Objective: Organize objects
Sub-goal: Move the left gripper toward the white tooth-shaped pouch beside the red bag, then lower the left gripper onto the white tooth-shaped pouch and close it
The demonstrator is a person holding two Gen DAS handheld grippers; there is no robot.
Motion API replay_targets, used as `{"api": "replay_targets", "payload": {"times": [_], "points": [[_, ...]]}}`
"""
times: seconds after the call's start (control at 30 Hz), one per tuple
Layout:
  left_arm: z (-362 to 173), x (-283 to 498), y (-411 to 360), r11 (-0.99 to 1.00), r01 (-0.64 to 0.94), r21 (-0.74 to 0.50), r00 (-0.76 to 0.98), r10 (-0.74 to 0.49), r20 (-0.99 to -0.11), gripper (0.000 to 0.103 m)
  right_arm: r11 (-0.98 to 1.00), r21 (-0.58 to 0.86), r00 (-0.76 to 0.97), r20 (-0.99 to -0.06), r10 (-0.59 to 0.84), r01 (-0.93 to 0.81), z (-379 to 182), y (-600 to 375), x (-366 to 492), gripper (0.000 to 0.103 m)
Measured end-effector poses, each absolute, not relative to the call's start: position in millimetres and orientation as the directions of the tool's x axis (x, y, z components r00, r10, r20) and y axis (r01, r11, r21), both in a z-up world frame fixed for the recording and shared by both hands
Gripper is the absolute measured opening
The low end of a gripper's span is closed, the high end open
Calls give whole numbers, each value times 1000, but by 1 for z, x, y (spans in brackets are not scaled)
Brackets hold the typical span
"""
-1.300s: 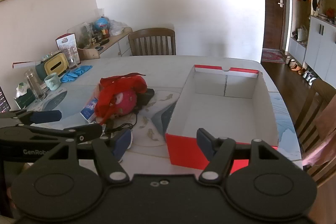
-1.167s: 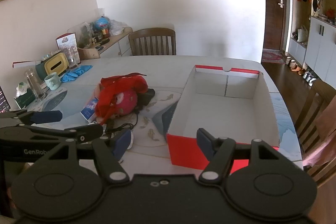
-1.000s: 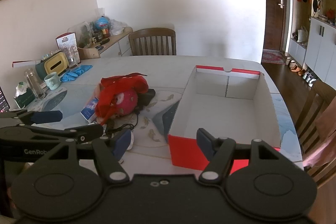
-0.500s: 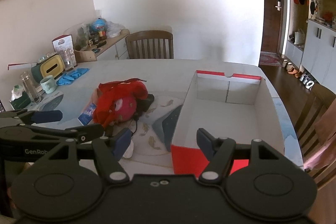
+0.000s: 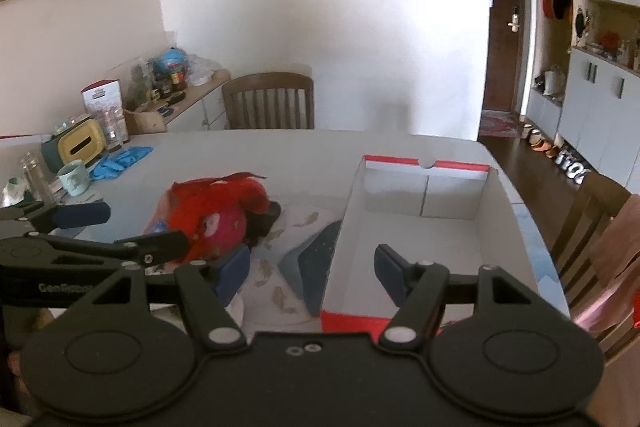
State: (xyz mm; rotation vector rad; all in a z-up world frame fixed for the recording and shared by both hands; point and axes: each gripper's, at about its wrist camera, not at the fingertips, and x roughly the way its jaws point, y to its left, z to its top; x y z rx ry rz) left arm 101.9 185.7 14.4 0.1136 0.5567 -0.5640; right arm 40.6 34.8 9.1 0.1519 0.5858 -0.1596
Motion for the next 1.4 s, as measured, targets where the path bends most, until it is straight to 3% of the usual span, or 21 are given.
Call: {"api": "replay_targets", "payload": {"times": [0.43, 0.73, 0.87, 1.03, 1.4], "points": [[-1, 160, 203, 846, 532, -22, 713, -462, -527, 103, 926, 44, 771, -569, -287, 376, -1, 8, 53, 68], [-36, 217, 188, 846, 529, 64, 691, -385, -612, 103, 892, -22, 709, -598, -374, 451, -8, -41, 68, 68], [-39, 249, 181, 872, 489, -15, 626, -362, -690, 103, 890, -28, 689, -623, -372, 455, -14, -64, 77, 68], [-32, 274, 166, 909, 414, -42, 611, -312, -728, 103, 898, -44, 677, -641, -361, 437, -18, -83, 89, 68], [-6, 302, 151, 950, 312, -12, 665, -227, -712, 103, 925, -31, 699, -646, -308, 380, -22, -115, 106, 68]]}}
